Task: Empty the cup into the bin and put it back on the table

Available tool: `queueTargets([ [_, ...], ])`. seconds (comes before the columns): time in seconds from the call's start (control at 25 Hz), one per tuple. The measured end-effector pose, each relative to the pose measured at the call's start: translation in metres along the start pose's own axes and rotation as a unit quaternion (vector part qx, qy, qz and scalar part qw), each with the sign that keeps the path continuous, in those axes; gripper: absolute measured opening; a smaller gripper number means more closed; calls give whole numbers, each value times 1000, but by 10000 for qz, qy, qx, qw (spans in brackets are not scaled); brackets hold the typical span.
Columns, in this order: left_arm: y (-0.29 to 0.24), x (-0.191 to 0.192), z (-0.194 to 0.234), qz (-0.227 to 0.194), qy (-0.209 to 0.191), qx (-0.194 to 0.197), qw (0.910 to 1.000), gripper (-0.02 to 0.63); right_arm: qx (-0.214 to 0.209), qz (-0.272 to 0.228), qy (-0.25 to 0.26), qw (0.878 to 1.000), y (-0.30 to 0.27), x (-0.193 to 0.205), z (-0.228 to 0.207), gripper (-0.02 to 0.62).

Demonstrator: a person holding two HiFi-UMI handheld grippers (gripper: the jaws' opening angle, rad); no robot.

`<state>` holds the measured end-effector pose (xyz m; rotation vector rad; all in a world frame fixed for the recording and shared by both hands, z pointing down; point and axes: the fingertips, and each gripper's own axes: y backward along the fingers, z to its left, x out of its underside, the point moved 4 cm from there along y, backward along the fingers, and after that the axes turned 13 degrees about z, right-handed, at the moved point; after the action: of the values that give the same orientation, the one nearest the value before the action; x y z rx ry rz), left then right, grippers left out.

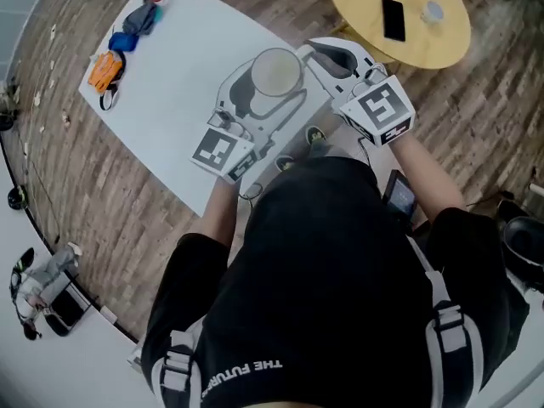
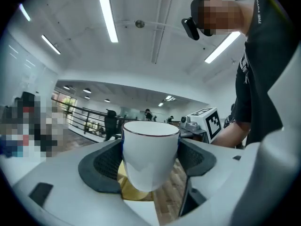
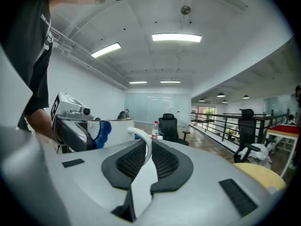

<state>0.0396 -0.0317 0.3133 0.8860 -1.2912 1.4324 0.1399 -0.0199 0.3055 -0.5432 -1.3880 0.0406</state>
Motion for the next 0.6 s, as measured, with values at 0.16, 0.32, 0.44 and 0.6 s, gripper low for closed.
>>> queueTargets([
  [0.16, -68, -9, -36, 232, -299, 1057, 9937, 362, 954, 239, -468, 9941, 62, 35, -44, 49],
  [0.32, -123, -13, -83, 508, -620, 1841, 9796, 362, 1764, 319, -953, 9792, 126, 70, -71, 48],
  [0.44, -151, -17, -113, 636, -713, 2219, 9704, 362, 2124, 331, -1212, 9691, 163, 88, -83, 48],
  [0.6, -178, -9, -142, 944, -682, 2649, 9572, 362, 2380, 442, -1614, 9567, 196, 117, -88, 48],
])
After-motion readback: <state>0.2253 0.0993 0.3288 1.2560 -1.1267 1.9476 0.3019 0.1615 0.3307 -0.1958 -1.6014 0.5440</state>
